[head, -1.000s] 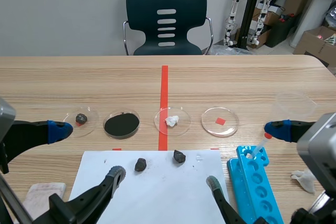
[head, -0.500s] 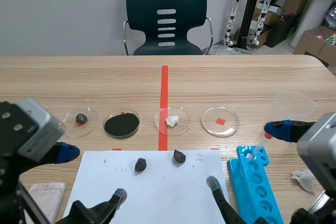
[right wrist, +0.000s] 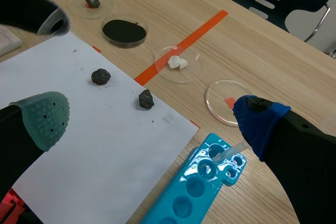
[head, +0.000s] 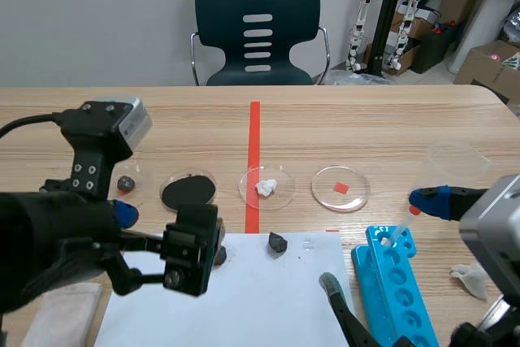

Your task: Pick up the middle mineral with the left hand

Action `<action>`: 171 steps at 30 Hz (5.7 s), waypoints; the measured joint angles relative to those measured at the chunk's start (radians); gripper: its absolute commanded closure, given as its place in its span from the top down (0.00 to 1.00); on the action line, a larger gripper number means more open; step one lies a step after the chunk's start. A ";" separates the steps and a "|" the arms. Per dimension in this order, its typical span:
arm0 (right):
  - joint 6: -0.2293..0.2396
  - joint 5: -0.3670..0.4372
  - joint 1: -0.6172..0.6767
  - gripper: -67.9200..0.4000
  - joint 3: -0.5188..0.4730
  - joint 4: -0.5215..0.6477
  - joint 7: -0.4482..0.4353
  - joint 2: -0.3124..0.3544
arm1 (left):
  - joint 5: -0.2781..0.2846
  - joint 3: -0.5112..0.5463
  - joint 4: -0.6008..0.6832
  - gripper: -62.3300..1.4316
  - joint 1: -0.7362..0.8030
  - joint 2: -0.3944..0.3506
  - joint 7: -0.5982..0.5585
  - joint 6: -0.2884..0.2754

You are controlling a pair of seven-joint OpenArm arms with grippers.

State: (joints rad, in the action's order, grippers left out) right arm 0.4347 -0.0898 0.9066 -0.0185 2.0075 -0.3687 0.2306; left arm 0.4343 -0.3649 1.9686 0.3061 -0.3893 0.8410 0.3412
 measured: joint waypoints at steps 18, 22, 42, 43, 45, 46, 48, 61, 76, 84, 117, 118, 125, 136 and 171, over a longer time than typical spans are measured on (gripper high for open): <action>0.000 0.000 0.000 1.00 0.000 0.000 0.000 0.000 | -0.039 -0.037 -0.458 1.00 -0.376 0.241 0.274 0.043; 0.000 0.000 0.000 1.00 0.000 0.000 0.000 0.000 | -0.063 -0.037 -0.534 1.00 -0.424 0.283 0.305 0.043; 0.000 0.000 0.000 1.00 0.000 0.000 0.000 0.000 | -0.233 -0.039 -0.788 1.00 -0.496 0.389 0.301 0.041; 0.000 0.000 0.000 1.00 0.000 0.000 0.000 0.000 | -0.233 -0.039 -0.802 1.00 -0.500 0.389 0.293 0.041; 0.000 0.000 0.000 1.00 0.000 0.000 0.000 0.000 | -0.233 -0.039 -0.819 1.00 -0.504 0.389 0.276 0.041; 0.000 0.000 0.000 1.00 0.000 0.000 0.000 0.000 | -0.234 -0.039 -0.821 1.00 -0.504 0.389 0.277 0.041; 0.000 0.000 0.000 1.00 0.000 0.000 0.000 0.000 | -0.240 -0.039 -0.825 1.00 -0.503 0.396 0.277 0.041; 0.000 0.000 0.000 1.00 0.000 0.000 0.000 0.000 | -0.307 -0.064 -0.829 0.84 -0.503 0.418 0.257 0.042; 0.000 0.000 0.000 1.00 0.000 0.000 0.000 0.000 | -0.311 -0.071 -0.829 0.67 -0.502 0.422 0.282 0.041; 0.000 0.000 0.000 1.00 0.000 0.000 0.000 0.000 | -0.311 -0.071 -0.861 0.64 -0.504 0.423 0.280 0.041; 0.000 0.000 0.000 1.00 0.000 0.000 0.000 0.000 | -0.264 -0.069 -0.570 0.19 -0.330 0.302 0.028 0.052; 0.000 0.000 0.000 1.00 0.000 0.000 0.000 0.000 | -0.253 -0.069 -0.541 0.19 -0.312 0.288 -0.008 0.051; 0.000 0.000 0.000 1.00 0.000 0.000 0.000 0.000 | -0.172 -0.068 -0.369 0.19 -0.180 0.163 -0.245 0.055; 0.000 0.000 0.000 1.00 0.000 0.000 0.000 0.000 | -0.112 0.164 -0.283 0.19 0.074 0.103 -0.610 -0.289; 0.000 0.000 0.000 1.00 0.000 0.000 0.000 0.000 | -0.452 0.329 -0.210 0.19 0.345 0.104 -1.054 -0.529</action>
State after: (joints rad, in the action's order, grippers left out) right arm 0.4347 -0.0898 0.9066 -0.0185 2.0075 -0.3687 0.2306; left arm -0.0181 -0.0360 1.7584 0.6510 -0.2855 -0.2131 -0.1879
